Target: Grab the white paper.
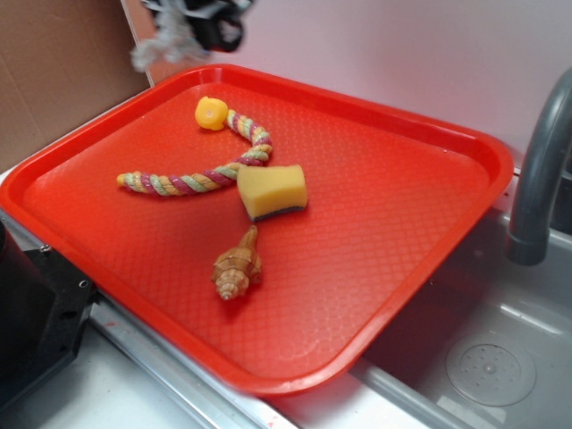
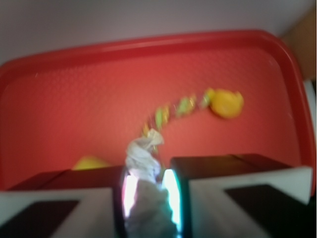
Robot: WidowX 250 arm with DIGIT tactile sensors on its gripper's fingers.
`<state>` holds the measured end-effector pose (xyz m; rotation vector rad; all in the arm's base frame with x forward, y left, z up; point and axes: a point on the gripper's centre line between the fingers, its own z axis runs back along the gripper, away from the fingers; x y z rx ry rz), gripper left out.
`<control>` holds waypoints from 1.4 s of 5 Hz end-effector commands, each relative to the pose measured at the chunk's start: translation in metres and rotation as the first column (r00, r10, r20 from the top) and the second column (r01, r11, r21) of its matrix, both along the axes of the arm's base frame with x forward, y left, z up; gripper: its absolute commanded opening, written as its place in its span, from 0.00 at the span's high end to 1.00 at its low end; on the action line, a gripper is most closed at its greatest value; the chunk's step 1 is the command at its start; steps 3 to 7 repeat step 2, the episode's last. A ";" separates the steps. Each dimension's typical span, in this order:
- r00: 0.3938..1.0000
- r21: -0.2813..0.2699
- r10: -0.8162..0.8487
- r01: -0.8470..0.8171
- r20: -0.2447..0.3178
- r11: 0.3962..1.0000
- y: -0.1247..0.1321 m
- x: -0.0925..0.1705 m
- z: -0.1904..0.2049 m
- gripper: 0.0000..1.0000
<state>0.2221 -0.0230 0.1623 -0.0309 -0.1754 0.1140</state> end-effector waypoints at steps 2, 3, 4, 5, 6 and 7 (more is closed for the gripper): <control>0.992 -0.004 -0.107 0.107 0.067 0.994 -0.001 -0.039 0.019 1.00; 0.992 -0.004 -0.107 0.107 0.067 0.994 -0.001 -0.039 0.019 1.00; 0.992 -0.004 -0.107 0.107 0.067 0.994 -0.001 -0.039 0.019 1.00; 0.992 -0.004 -0.107 0.107 0.067 0.994 -0.001 -0.039 0.019 1.00; 0.992 -0.004 -0.107 0.107 0.067 0.994 -0.001 -0.039 0.019 1.00; 0.992 -0.004 -0.107 0.107 0.067 0.994 -0.001 -0.039 0.019 1.00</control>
